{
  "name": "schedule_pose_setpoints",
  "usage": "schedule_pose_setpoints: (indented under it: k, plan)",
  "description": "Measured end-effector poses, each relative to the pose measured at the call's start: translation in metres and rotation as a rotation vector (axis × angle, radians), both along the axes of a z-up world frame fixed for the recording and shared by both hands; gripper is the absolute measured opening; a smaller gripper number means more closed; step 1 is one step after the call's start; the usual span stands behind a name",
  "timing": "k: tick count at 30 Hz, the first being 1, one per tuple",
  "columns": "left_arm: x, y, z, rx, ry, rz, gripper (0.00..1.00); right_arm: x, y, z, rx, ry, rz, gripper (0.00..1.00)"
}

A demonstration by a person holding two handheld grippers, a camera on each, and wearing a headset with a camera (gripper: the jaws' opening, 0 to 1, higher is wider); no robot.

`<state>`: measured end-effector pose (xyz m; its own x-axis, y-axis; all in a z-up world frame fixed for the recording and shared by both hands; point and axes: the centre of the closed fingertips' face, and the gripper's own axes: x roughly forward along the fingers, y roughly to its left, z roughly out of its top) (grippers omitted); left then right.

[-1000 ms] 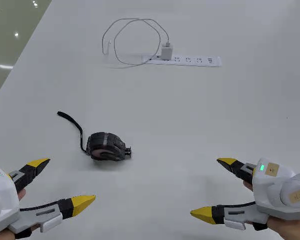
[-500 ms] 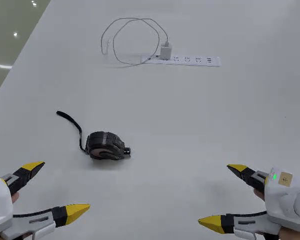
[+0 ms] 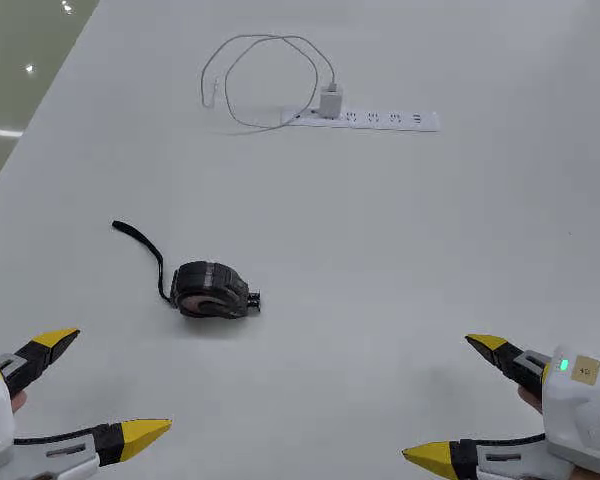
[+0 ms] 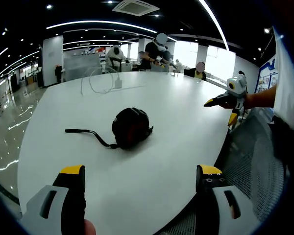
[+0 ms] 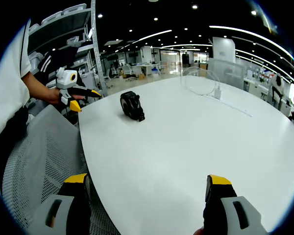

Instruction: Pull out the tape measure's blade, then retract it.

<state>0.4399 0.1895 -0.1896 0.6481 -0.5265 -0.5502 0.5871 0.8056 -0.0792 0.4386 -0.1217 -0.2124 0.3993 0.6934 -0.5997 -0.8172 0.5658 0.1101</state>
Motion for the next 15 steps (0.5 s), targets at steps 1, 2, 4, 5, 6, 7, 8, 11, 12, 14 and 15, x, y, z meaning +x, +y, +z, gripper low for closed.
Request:
schedule_pose_setpoints:
  k: [1,2,4,5,6,7,8,11,12,14,15]
  plan:
    - [-0.0002,0.0004,-0.0001,0.001,0.0,0.0,0.92,0.0001,-0.0005,-0.0001,0.0,0.0,-0.001,0.98]
    - [-0.0009,0.001,-0.0005,0.002,0.002,-0.001,0.92,-0.0001,-0.0011,-0.0003,0.001,0.0,-0.002,0.99]
    - [-0.0014,0.0024,-0.0013,0.007,0.004,0.0,0.93,-0.0009,-0.0014,-0.0002,0.0,0.002,-0.003,0.99]
    - [-0.0017,0.003,-0.0017,0.006,0.005,-0.001,0.93,-0.001,-0.0025,-0.0003,-0.002,0.002,-0.004,0.99]
    - [-0.0019,0.0035,-0.0022,0.005,0.008,0.001,0.93,-0.0012,-0.0031,-0.0004,-0.003,0.002,-0.006,0.99]
    - [-0.002,0.0044,-0.0024,0.008,0.006,0.001,0.93,-0.0013,-0.0041,-0.0004,-0.005,0.002,-0.007,0.99]
    - [-0.0022,0.004,-0.0024,0.006,0.007,0.0,0.93,-0.0014,-0.0046,-0.0003,-0.005,0.002,-0.008,0.99]
    - [-0.003,0.0045,-0.0027,0.008,0.01,-0.001,0.93,-0.0025,-0.0056,-0.0006,-0.006,0.001,-0.009,0.99]
    - [-0.0032,0.0052,-0.0031,0.007,0.012,0.0,0.94,-0.0031,-0.0058,-0.0009,-0.009,0.001,-0.009,0.99]
    - [-0.0036,0.0059,-0.0037,0.007,0.015,0.0,0.94,-0.0036,-0.0063,-0.0014,-0.01,0.002,-0.011,0.99]
    - [-0.0036,0.0062,-0.0036,0.007,0.016,0.001,0.94,-0.0041,-0.0065,-0.0014,-0.011,0.002,-0.011,0.99]
